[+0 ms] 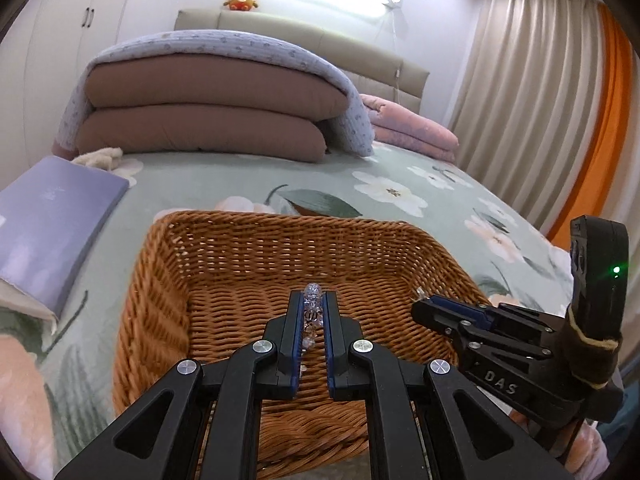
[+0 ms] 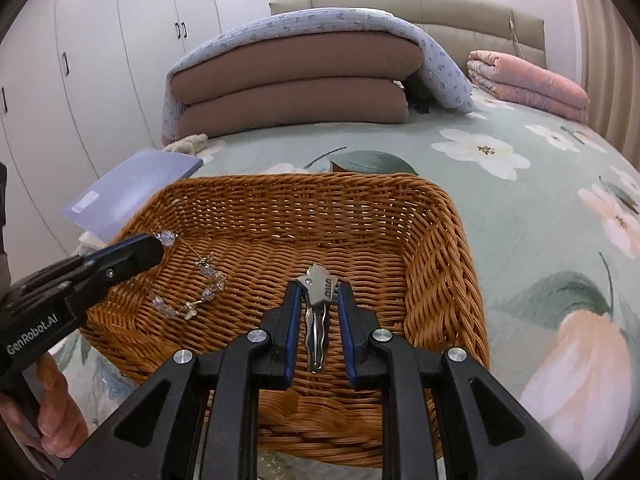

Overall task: Organize jewelry
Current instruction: 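Carry both items into the wicker basket and open both grippers, then grasp the cream coil bracelet with the left gripper while the right gripper grasps the small ring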

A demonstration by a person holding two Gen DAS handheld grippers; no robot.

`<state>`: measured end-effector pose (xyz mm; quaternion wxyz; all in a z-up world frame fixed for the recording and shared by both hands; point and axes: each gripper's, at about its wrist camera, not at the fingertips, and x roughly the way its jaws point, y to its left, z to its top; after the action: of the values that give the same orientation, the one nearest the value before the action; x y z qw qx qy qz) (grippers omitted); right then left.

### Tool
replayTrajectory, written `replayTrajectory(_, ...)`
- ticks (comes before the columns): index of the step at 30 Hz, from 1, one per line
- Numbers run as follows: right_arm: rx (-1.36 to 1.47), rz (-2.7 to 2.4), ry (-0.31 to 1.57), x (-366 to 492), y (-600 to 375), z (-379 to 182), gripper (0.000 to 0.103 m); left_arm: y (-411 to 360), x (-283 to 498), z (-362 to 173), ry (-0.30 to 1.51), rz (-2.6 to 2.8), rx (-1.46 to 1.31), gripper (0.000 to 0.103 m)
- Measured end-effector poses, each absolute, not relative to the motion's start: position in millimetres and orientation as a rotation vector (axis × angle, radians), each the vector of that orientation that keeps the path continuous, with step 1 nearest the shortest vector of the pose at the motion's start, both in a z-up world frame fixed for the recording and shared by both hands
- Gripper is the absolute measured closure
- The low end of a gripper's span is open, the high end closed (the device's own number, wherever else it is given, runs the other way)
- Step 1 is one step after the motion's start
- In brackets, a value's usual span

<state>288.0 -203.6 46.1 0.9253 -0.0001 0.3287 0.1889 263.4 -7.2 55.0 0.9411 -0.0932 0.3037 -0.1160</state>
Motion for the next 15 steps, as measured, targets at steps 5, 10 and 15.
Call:
replayTrajectory(5,0.038,0.391,0.635,275,-215,57,0.079,0,245,67,0.582,-0.24,-0.207,0.057)
replayTrajectory(10,0.068,0.415,0.603,234,-226,72,0.078,9,205,89,0.536,-0.294,-0.238,0.057)
replayTrajectory(15,0.082,0.452,0.556,162,-236,72,0.078,30,126,97,0.477,-0.286,-0.262,0.057)
